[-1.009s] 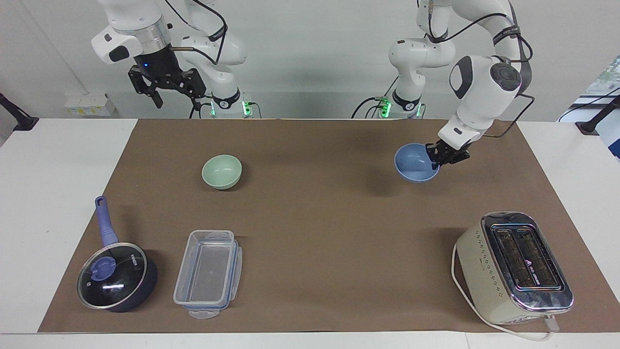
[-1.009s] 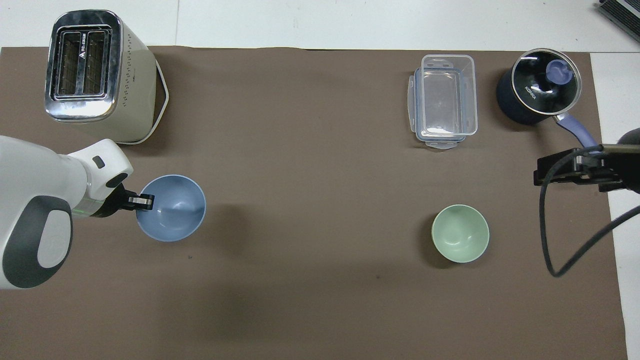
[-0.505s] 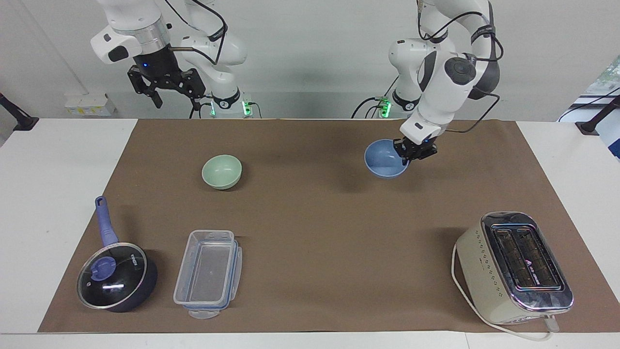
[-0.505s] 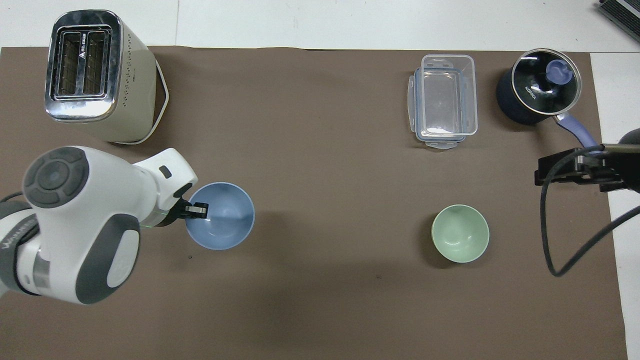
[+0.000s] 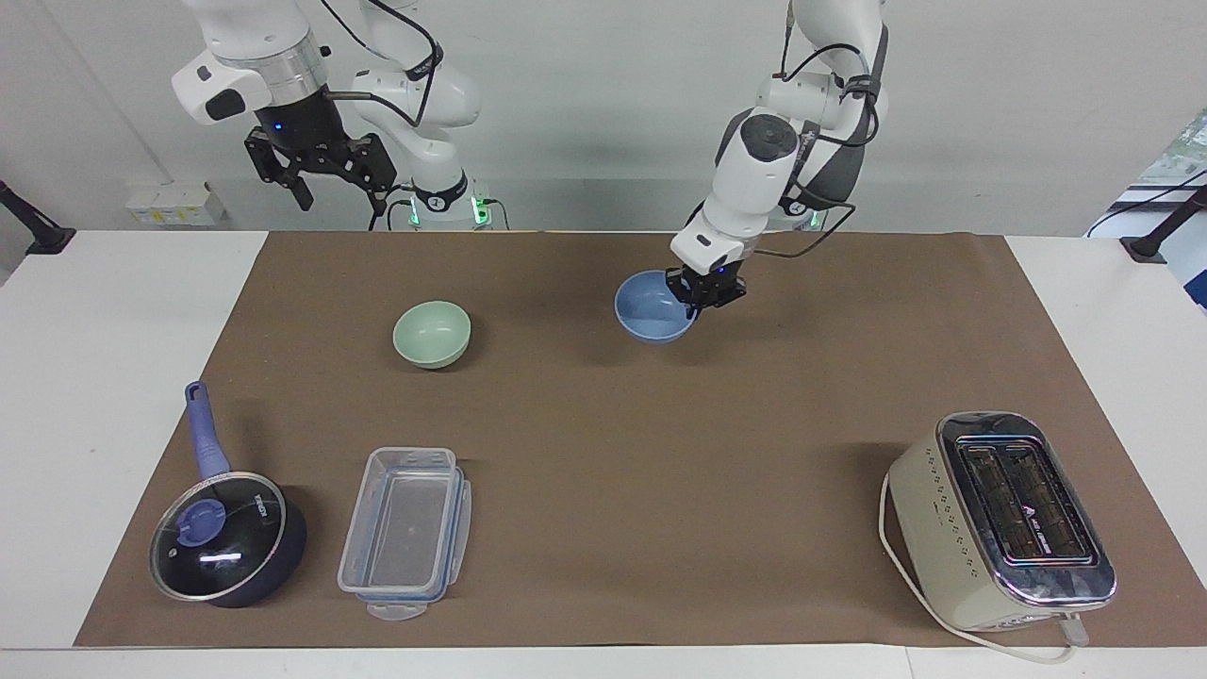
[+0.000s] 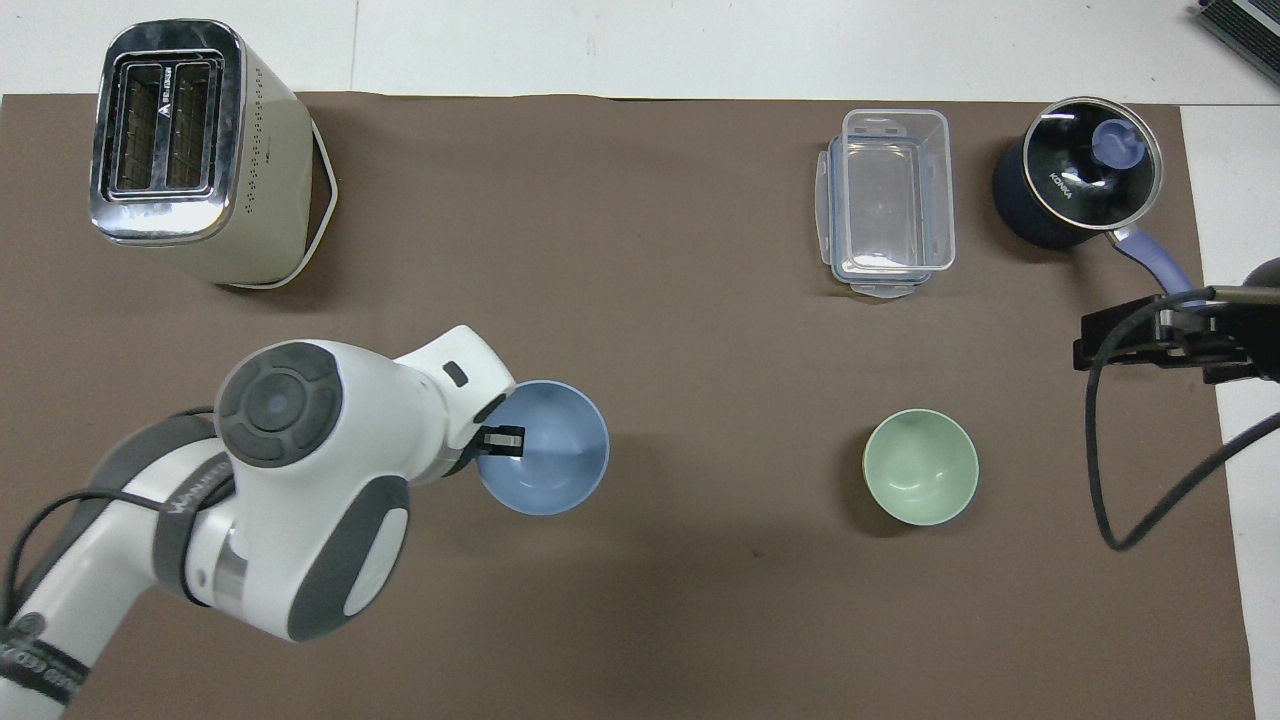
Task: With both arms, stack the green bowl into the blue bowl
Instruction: 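Set the blue bowl down at center and open the left gripper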
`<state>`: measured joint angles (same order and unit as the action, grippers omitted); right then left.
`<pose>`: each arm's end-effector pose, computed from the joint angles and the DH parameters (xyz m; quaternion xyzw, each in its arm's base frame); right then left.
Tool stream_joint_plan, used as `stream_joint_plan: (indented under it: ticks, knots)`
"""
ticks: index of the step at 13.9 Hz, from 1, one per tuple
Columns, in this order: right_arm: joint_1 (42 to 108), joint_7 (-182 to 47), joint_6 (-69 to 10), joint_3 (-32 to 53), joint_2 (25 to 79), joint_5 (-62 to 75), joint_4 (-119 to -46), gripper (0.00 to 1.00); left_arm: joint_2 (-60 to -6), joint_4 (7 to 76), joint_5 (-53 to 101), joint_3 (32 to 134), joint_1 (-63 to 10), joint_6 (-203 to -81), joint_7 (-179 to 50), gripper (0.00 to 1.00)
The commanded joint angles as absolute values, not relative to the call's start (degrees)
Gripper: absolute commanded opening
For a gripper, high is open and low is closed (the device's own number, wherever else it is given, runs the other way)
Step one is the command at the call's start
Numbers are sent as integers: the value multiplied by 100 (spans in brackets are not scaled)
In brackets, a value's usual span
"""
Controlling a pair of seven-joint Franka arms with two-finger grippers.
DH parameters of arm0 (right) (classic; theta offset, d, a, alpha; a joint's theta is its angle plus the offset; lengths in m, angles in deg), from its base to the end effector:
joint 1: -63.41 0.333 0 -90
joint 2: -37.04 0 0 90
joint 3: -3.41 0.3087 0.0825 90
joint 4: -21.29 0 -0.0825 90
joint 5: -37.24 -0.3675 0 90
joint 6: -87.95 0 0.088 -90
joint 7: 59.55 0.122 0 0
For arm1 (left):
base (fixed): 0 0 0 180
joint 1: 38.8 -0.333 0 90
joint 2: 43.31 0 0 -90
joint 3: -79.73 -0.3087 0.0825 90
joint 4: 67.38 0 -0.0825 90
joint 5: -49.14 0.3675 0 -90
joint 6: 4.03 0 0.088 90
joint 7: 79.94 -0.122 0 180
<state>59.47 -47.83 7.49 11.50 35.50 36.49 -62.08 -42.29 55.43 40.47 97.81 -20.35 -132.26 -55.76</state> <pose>0.5098 0.0400 0.6535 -0.9978 0.0651 0.0126 0.0029 0.4276 -0.3241 0.3901 0.9952 -0.0629 0.0010 0.0746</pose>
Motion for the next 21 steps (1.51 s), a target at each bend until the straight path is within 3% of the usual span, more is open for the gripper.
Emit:
stream_joint_plan:
  ticks: [1, 9, 10, 11, 16, 21]
  knots:
    - [5814, -4970, 770, 1168, 3405, 3637, -6361, 100, -4068, 5802, 3973, 9696, -1815, -13787, -5472, 0]
    - [5805, -4944, 744, 1168, 3405, 3637, -6361, 100, -3839, 6585, 3973, 9705, -1710, -14894, -5463, 0]
    - [5788, -4953, 735, 1168, 3405, 3637, -6370, 100, -3717, 6690, 3973, 9696, -1588, -15131, -5454, 14]
    - [5753, -4979, 718, 1168, 3396, 3637, -6414, 100, -3672, 6717, 3965, 9696, -1569, -15247, -5454, 99]
    - [5559, -5268, 472, 1168, 3239, 3601, -6747, 100, -3996, 6411, 3965, 9679, -1622, -14793, -5217, 100]
    - [5401, -5568, -28, 1168, 3194, 3575, -7186, 100, -4225, 5410, 3982, 9643, -2095, -13300, -5050, 100]
